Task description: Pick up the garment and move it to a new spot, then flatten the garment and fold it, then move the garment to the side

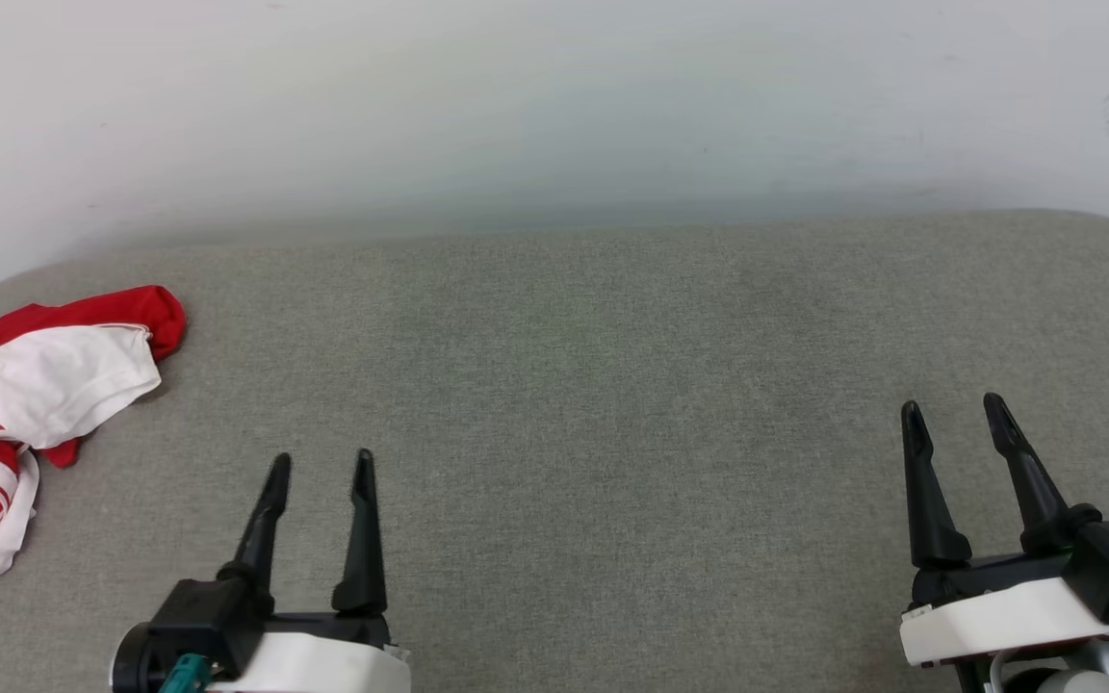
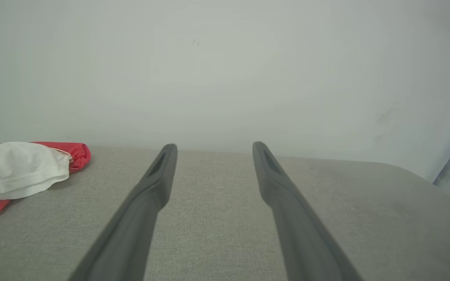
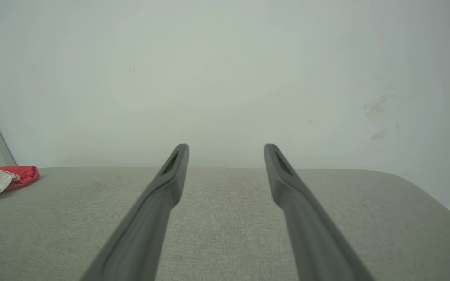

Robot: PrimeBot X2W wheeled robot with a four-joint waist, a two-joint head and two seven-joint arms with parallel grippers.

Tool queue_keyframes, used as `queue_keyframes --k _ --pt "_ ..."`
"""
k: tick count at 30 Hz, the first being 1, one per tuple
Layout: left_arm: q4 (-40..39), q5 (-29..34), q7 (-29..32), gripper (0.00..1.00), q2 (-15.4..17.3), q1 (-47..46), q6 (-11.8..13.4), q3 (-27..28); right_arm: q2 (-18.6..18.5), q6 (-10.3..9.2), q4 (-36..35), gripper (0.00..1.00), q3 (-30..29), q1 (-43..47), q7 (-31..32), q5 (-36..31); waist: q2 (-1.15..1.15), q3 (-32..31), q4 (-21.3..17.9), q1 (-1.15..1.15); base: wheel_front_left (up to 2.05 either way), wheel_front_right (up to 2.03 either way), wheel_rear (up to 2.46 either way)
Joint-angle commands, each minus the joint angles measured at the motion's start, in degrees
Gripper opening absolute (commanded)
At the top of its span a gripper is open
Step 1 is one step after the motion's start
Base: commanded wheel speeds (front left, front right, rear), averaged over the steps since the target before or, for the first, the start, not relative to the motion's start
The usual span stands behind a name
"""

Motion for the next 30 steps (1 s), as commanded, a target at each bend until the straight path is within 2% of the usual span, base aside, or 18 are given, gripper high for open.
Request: queue_keyframes --k 1,8,14,25,30 --pt "-0.62 0.97 -0.33 1.0 -0.14 0.12 -0.33 0.51 -0.01 0.0 -0.66 1.0 0.03 0.06 -0.56 -0.44 0.0 -0.03 0.0 0.0 0.0 0.0 0.0" --pt "0.69 1.18 -1.14 1.0 -3.53 2.19 -6.61 7.05 0.0 -0.01 1.22 1.0 0.35 1.14 -1.26 1.1 0.0 -0.35 0.15 0.0 0.0 0.0 0.0" --pt "2.35 3.07 -1.76 1.0 -4.39 3.29 -10.51 9.84 0.01 0.0 3.16 1.0 0.92 1.44 -1.9 3.45 0.0 -0.28 0.22 0.0 0.0 0.0 0.0" --pt "2.97 7.49 -2.94 1.0 -4.43 3.41 -11.58 8.39 0.02 -0.01 3.75 1.0 1.64 1.93 -3.03 0.48 0.0 0.06 0.41 0.0 0.0 0.0 0.0" --pt "3.15 7.07 -2.98 1.0 -4.43 3.41 -11.52 8.36 0.02 -0.01 3.95 1.0 1.77 2.18 -3.05 0.91 0.0 -0.05 1.2 0.0 0.0 0.0 0.0"
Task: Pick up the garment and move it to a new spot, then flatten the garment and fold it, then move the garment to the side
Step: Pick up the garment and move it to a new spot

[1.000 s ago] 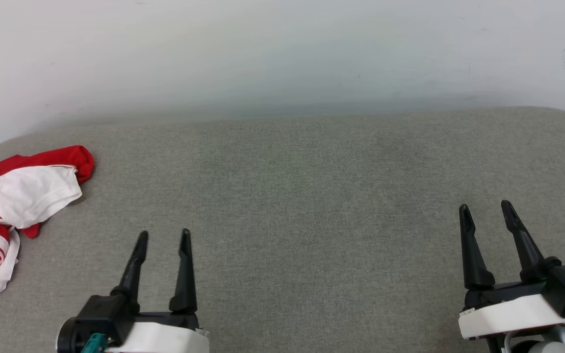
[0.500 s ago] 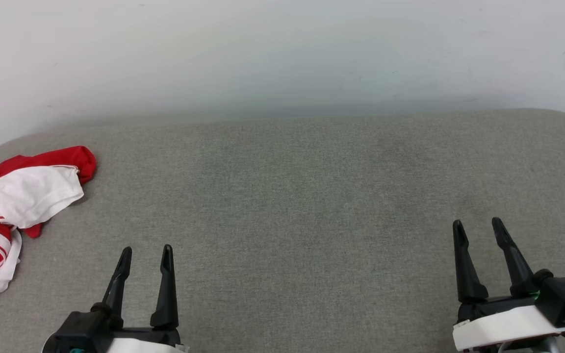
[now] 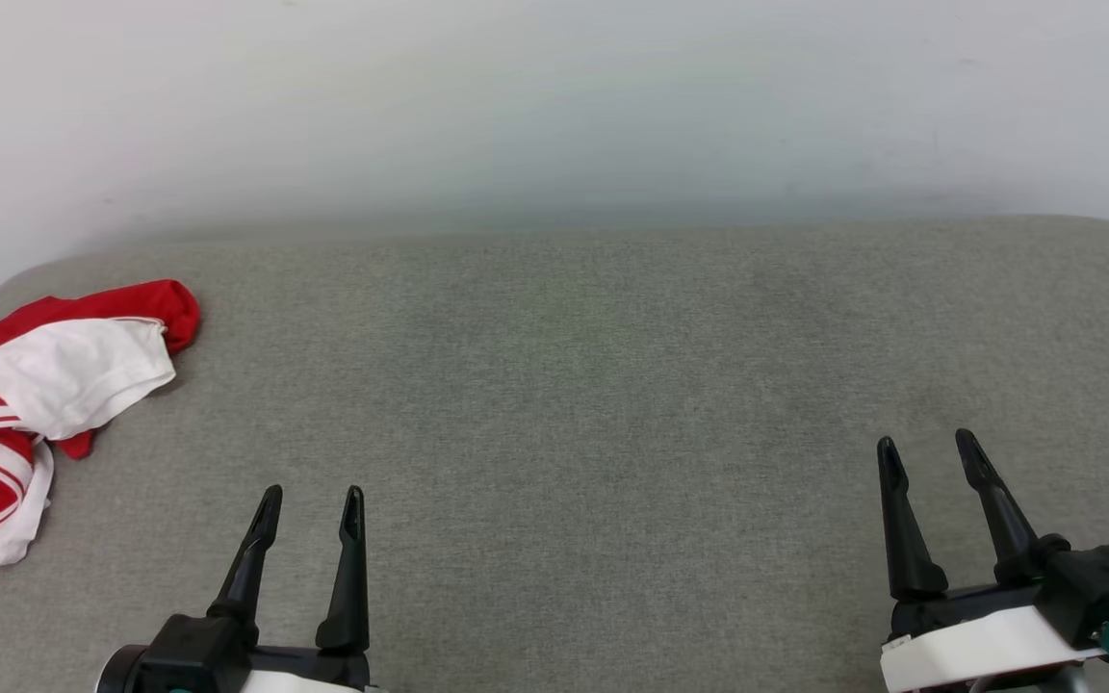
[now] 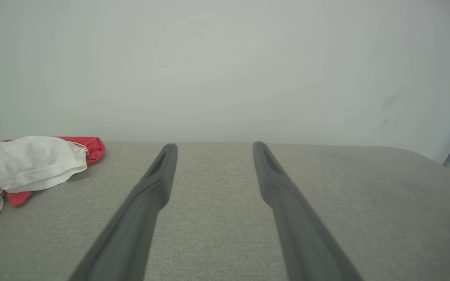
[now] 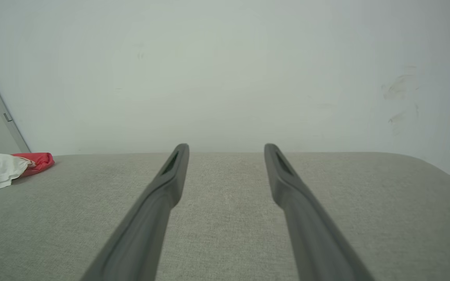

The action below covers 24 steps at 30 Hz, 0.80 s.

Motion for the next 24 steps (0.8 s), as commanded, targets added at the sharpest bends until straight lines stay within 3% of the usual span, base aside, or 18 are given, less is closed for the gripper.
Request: queue_keyframes --k 1,9,24 --pt "-0.03 0.02 -0.3 1.0 -0.08 0.46 0.08 0.05 0.03 -0.01 0.06 1.0 0.06 0.79 -0.14 0.02 0.0 -0.06 0.38 0.0 0.0 0.0 0.0" --pt "0.23 -0.46 -0.24 1.0 -0.08 0.26 0.26 0.25 0.03 -0.01 0.15 1.0 1.06 1.05 -0.13 0.79 0.0 -0.24 4.13 0.0 0.0 0.0 0.0" --pt "-0.59 0.81 -0.24 1.0 -0.08 1.39 0.02 1.36 0.03 -0.01 0.91 1.0 5.22 1.5 -0.13 1.64 0.0 -0.62 17.48 0.0 0.0 0.0 0.0"
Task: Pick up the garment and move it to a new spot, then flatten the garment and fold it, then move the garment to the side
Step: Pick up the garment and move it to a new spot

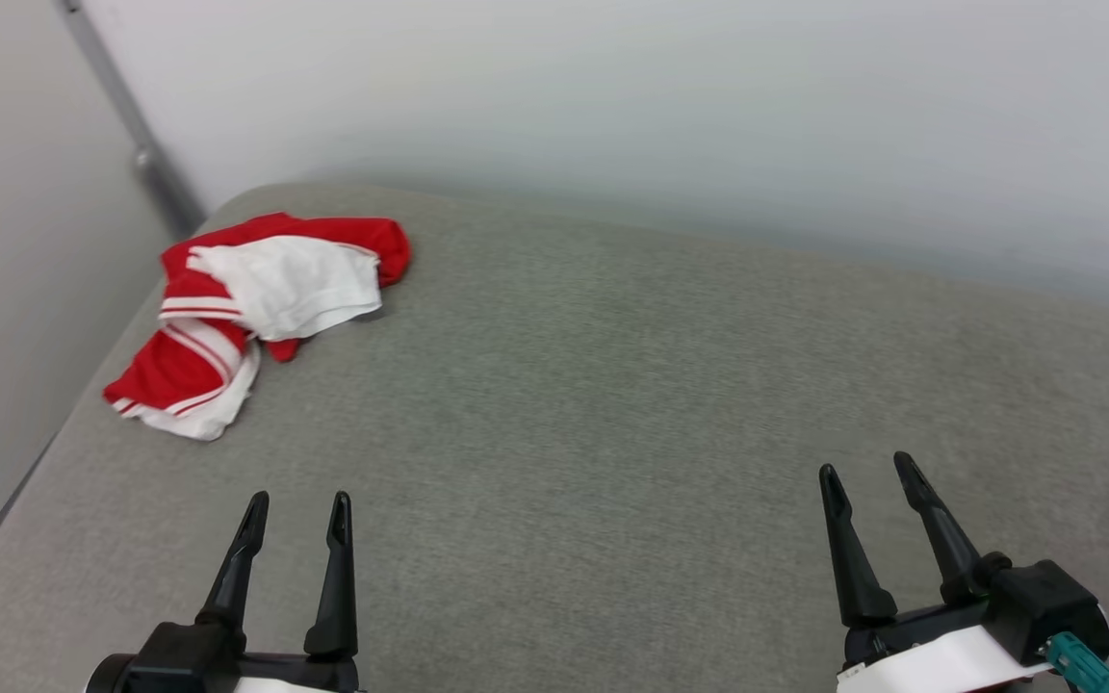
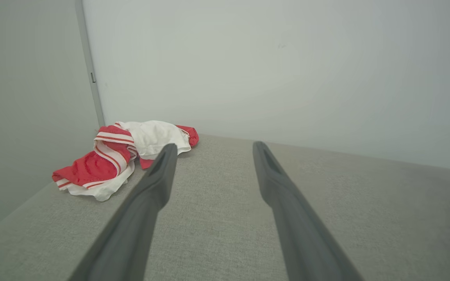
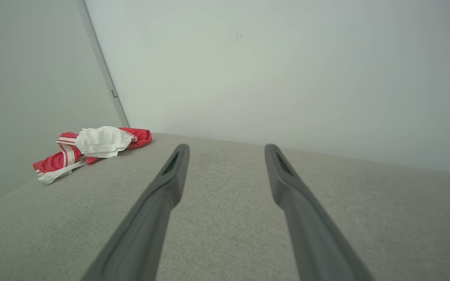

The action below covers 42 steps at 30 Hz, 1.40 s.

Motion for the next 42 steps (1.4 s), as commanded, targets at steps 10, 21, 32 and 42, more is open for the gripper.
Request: queue_keyframes --k 10,21,32,42 --pt "0.74 0.41 -0.16 1.0 -0.08 1.4 -0.3 -0.18 0.04 -0.01 0.44 1.0 1.3 0.26 -0.12 0.51 0.0 -0.25 8.82 0.0 0.0 0.0 0.0" --pt "1.23 1.09 -0.16 1.0 -0.08 2.37 -0.72 -0.28 0.04 -0.01 1.02 1.0 1.97 0.63 -0.12 0.99 0.0 -1.45 12.29 0.0 0.0 0.0 0.0" --pt "0.6 1.48 -0.16 1.0 -0.08 1.95 -1.28 0.66 0.04 -0.01 0.55 1.0 2.11 0.08 -0.12 0.67 0.0 -0.86 11.28 0.0 0.0 0.0 0.0" --pt "3.78 -0.34 -0.16 1.0 4.15 -4.3 -1.94 -0.24 0.04 -0.01 -2.21 1.0 2.09 -3.18 -0.12 -2.43 0.0 5.41 5.8 0.0 0.0 0.0 0.0"
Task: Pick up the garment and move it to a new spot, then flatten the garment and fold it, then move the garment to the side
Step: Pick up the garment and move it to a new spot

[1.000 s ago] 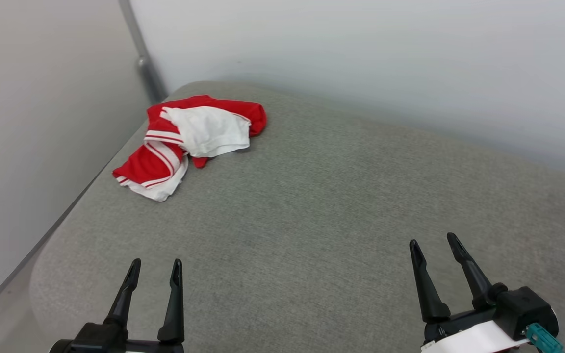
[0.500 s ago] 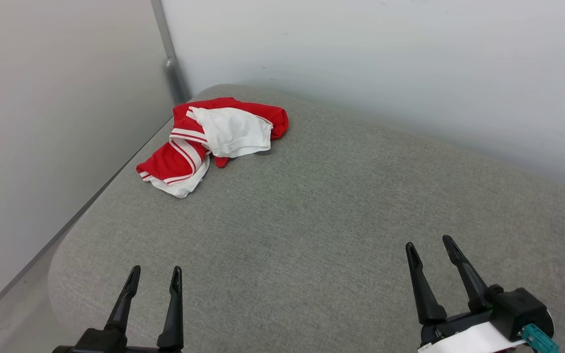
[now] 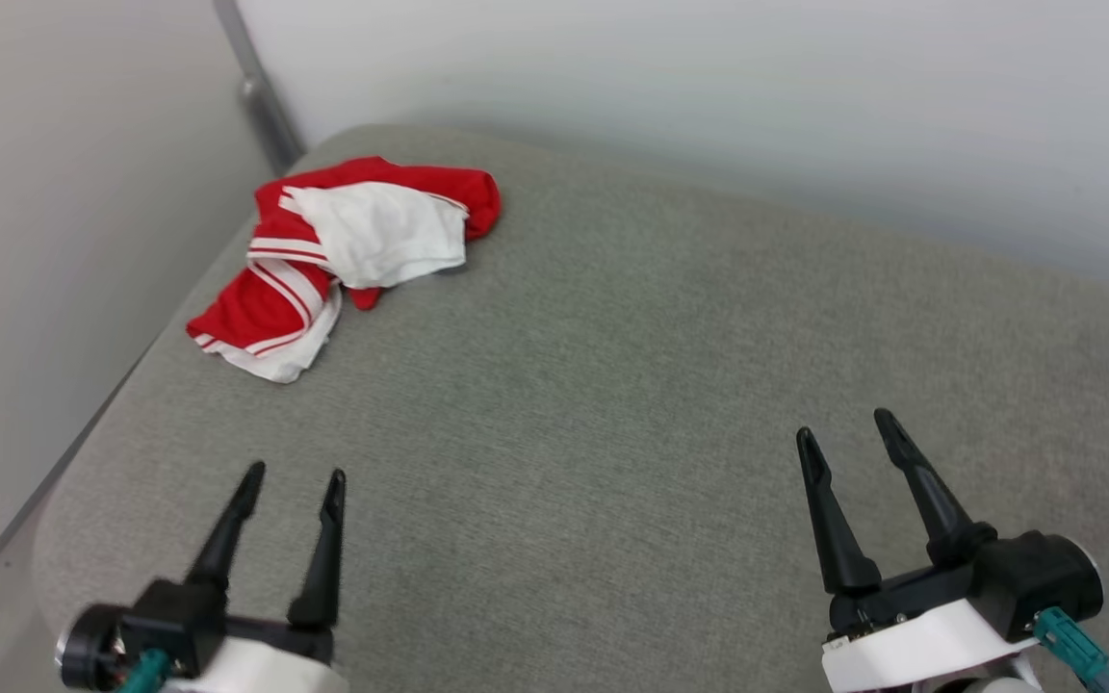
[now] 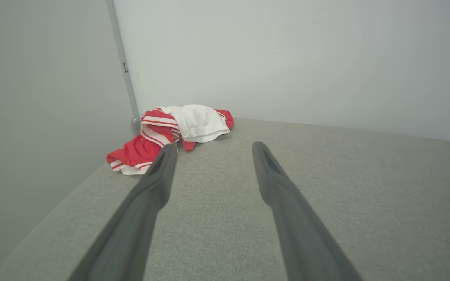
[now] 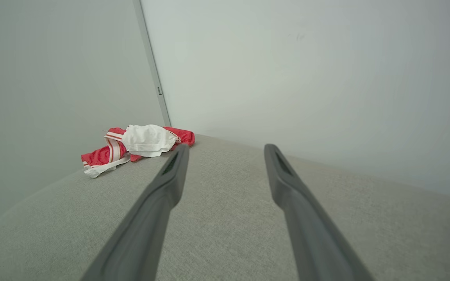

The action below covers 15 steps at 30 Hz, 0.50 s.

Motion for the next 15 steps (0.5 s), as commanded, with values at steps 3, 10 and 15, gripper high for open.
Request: queue_keyframes --k 3,10,15 --pt "2.28 0.24 -0.16 1.0 4.56 -5.78 -0.02 -1.01 -0.26 -0.01 -1.62 1.0 -0.22 -1.97 -0.12 -2.16 0.0 5.9 -3.73 0.0 0.0 0.0 0.0" --pt "9.1 -8.64 2.65 1.0 16.87 -20.71 -0.03 -3.63 -2.55 -0.02 -5.93 1.0 -0.54 -5.58 -0.06 -4.94 0.0 15.85 -8.66 0.0 0.0 0.0 0.0" --pt "12.55 -17.1 10.69 1.0 27.84 -32.14 -0.03 -7.34 -3.23 -0.02 -8.76 1.0 -0.62 -6.7 0.83 -6.05 0.0 21.63 -11.28 0.0 0.0 0.0 0.0"
